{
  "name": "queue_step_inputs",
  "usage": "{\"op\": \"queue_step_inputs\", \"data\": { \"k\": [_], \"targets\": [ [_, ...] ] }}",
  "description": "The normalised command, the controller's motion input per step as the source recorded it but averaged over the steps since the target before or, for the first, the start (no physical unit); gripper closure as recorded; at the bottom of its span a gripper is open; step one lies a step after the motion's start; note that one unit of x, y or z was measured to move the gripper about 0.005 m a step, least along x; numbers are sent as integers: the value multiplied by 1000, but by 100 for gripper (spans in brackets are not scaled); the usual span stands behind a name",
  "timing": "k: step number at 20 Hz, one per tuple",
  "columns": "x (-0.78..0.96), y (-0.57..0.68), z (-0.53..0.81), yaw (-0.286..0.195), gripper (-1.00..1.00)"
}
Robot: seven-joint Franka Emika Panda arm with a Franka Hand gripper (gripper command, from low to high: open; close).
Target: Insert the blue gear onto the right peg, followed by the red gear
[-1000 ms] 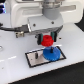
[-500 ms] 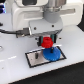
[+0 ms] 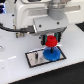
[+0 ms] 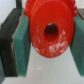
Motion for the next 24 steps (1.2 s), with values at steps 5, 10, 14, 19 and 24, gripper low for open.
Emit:
{"op": "queue_step_inputs", "data": {
  "k": [5,10,14,19,24],
  "targets": [
    [338,-73,15,0,100],
    [260,-1,-130,0,100],
    [150,6,-92,0,100],
    [395,47,339,0,100],
    [442,41,321,0,100]
  ]
}}
